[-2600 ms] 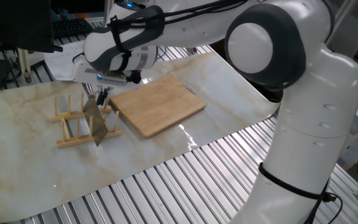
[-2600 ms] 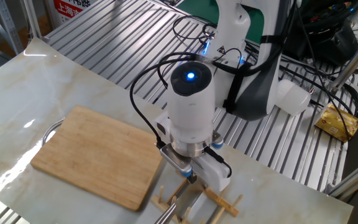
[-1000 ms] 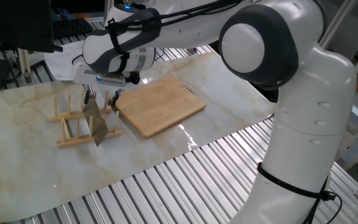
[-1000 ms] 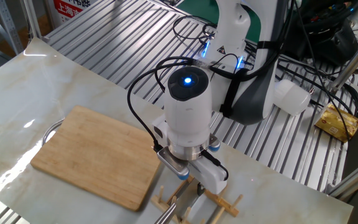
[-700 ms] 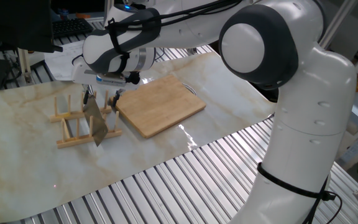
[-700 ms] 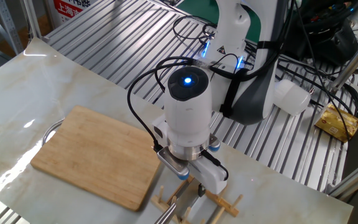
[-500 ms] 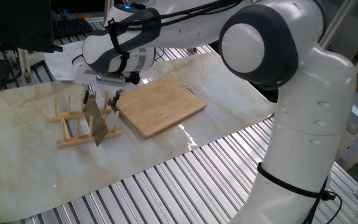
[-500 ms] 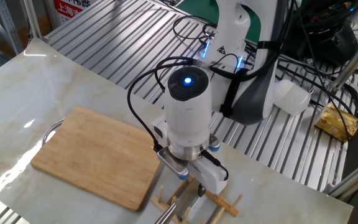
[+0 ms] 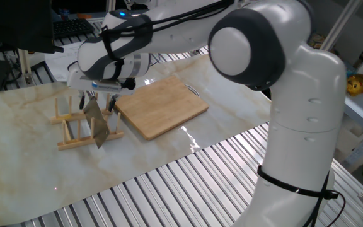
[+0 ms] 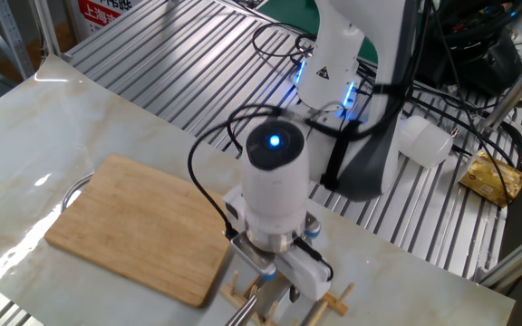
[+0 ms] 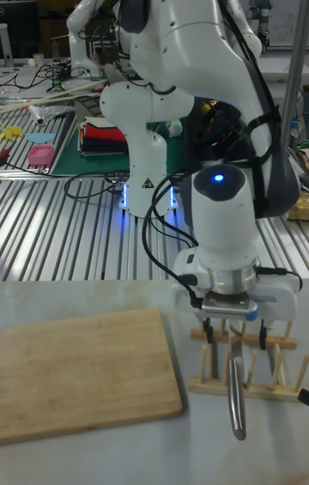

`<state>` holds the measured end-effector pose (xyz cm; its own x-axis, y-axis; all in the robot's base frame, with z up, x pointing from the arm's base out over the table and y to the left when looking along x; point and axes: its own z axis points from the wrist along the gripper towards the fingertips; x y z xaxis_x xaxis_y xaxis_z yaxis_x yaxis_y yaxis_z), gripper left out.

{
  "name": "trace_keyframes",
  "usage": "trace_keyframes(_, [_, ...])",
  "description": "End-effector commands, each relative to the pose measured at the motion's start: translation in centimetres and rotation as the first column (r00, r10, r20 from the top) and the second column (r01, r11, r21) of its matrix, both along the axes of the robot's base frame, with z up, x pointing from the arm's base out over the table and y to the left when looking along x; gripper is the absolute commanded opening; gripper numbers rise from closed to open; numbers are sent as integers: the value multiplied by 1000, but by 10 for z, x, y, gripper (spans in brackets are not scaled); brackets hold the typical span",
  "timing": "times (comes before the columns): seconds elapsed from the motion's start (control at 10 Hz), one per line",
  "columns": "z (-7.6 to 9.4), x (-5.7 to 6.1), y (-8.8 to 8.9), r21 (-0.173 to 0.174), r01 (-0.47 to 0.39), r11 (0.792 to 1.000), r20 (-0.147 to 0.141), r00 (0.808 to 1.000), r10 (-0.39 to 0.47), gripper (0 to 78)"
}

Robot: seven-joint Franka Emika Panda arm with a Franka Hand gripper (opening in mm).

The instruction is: Put the knife on the cutting board

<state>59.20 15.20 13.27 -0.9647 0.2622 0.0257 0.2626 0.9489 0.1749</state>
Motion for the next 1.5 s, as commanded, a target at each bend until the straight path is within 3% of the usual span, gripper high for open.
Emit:
trace_keyframes(0.1, [-8, 6, 6, 5, -10, 1000, 7, 1000, 10, 774])
trace_keyframes(0.9, [-13, 8, 9, 9, -45, 999, 3, 999, 45, 774])
trace_keyframes(1.0, [-13, 8, 9, 10, -46, 999, 2, 999, 46, 12])
trace_keyframes(1.5, [-13, 8, 9, 10, -46, 999, 2, 999, 46, 12])
